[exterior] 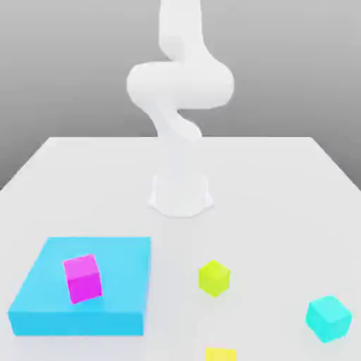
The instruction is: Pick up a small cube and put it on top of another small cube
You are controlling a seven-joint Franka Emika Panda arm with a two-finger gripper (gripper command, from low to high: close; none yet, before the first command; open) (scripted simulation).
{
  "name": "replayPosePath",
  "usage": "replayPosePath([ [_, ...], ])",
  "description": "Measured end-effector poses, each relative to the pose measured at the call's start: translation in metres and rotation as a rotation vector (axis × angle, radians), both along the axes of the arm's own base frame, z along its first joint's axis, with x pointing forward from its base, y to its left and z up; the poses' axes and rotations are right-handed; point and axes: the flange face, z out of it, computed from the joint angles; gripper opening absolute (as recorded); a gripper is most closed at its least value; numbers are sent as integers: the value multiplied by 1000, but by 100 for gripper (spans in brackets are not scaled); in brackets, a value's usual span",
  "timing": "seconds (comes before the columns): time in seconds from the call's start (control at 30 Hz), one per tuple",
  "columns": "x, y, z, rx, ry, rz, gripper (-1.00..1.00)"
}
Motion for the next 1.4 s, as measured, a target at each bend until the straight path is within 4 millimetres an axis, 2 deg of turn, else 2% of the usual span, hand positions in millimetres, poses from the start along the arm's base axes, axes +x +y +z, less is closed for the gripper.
replayPosePath([
  [0.13, 50, 7, -54, 19, 104, -4, 0],
  [0.27, 90, 14, -113, 32, 205, -11, 0],
  [0.4, 122, 23, -178, 41, 305, -20, 0],
  [0.53, 144, 32, -246, 45, 405, -32, 0],
  [0.77, 160, 47, -373, 41, 579, -56, 0],
  [0.97, 150, 56, -482, 26, 720, -82, 0],
  [1.1, 148, 57, -541, 24, 736, -86, 0],
  [1.13, 148, 57, -551, 24, 737, -86, -100],
  [1.3, 148, 57, -550, 24, 736, -86, -100],
  [1.33, 147, 57, -555, 24, 736, -86, -100],
  [1.4, 148, 57, -541, 24, 736, -86, -100],
])
